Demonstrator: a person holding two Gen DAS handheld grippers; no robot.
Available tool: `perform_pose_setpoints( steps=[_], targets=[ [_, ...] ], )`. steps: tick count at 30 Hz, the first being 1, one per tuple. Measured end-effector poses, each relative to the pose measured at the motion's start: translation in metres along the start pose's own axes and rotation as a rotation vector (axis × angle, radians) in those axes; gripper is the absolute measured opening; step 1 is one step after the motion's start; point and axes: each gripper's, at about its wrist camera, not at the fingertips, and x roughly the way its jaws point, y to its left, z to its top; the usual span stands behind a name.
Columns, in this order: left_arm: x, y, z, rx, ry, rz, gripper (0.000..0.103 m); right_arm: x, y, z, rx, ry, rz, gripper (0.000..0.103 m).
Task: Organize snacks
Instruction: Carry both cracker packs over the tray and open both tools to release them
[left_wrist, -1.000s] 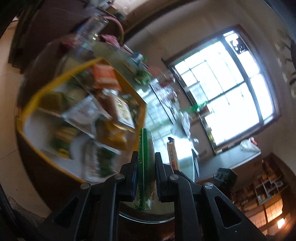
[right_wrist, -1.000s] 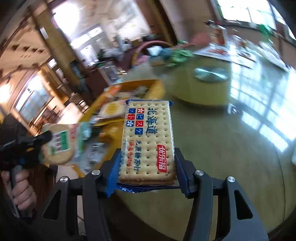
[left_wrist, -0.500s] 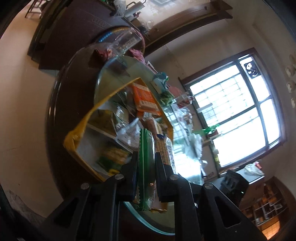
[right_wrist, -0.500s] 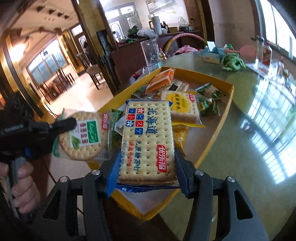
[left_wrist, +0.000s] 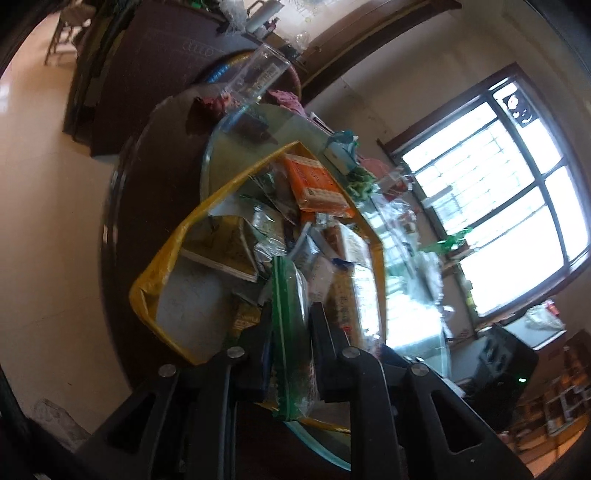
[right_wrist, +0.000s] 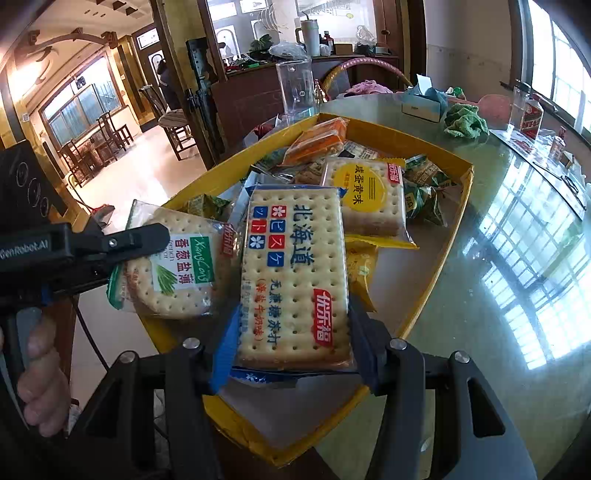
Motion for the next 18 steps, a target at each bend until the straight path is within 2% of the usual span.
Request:
perform_pose_setpoints(
  steps=[2, 4, 5, 7, 9, 12, 16, 18],
  targets=[
    [0.002, -0.006, -0.002, 0.048, -0.016, 0.073, 0.026, 0.000, -0.001, -0.001, 0.011, -0.004, 0.008, 0.057],
    [0.002, -0.014, -0.005, 0.112, -0.032, 0.164, 0.044, -0.001, -0.004, -0.001, 0.038, -0.007, 0.025, 0.057],
    [-0.001, -0.020, -0.008, 0.159, -0.051, 0.207, 0.050, -0.003, -0.006, -0.002, 0.054, -0.011, 0.036, 0.059],
    [-0.009, -0.032, -0.014, 0.240, -0.116, 0.293, 0.067, -0.010, -0.011, -0.002, 0.086, -0.033, 0.059, 0.064],
    [-0.016, -0.044, -0.020, 0.298, -0.173, 0.354, 0.073, -0.020, -0.014, -0.003, 0.103, -0.065, 0.077, 0.071],
    [-0.022, -0.066, -0.034, 0.394, -0.231, 0.455, 0.075, -0.036, -0.018, -0.009, 0.135, -0.112, 0.077, 0.079],
    [-0.021, -0.093, -0.053, 0.547, -0.232, 0.571, 0.076, -0.053, -0.027, -0.020, 0.191, -0.148, 0.041, 0.082],
    [-0.024, -0.107, -0.064, 0.597, -0.269, 0.631, 0.076, -0.060, -0.032, -0.027, 0.220, -0.160, 0.019, 0.085]
  ],
)
